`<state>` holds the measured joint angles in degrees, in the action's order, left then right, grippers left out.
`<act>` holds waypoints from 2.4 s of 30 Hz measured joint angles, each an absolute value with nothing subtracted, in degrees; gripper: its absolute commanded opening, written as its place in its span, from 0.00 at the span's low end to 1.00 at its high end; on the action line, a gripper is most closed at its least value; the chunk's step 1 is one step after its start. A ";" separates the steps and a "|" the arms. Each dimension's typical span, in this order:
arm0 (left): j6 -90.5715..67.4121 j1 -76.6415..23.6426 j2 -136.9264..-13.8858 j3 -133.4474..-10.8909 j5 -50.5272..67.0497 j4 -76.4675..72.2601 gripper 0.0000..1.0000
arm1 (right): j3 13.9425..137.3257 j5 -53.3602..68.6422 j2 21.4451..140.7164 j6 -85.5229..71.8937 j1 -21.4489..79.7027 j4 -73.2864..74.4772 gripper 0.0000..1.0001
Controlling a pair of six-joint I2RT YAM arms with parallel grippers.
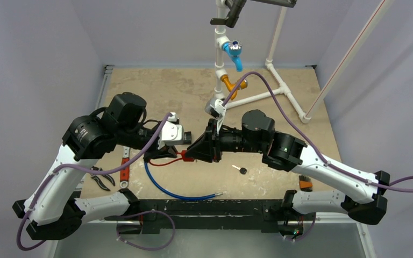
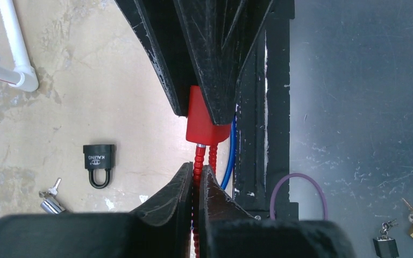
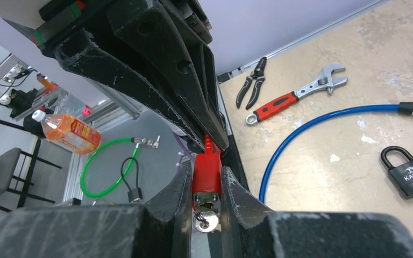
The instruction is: Unlock with the key
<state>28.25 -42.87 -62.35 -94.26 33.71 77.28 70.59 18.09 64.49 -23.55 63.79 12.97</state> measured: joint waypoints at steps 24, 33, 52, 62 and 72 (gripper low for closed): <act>29.26 -42.87 -62.74 -96.79 33.26 79.05 0.00 | 79.92 23.20 71.59 -17.04 63.86 23.18 0.21; 29.63 -42.87 -62.74 -97.06 33.26 79.83 0.00 | 82.41 23.75 73.10 -15.86 63.86 25.76 0.00; 32.21 -43.94 -62.87 -96.27 33.58 78.98 0.16 | 62.63 13.78 62.74 -24.91 64.90 -0.99 0.00; 33.80 -45.17 -61.04 -95.55 28.99 77.56 1.00 | 63.88 9.13 63.94 -24.56 64.47 -1.15 0.00; 33.67 -54.04 -54.15 -90.26 16.03 67.48 1.00 | 64.38 5.67 64.14 -25.52 64.34 -2.17 0.00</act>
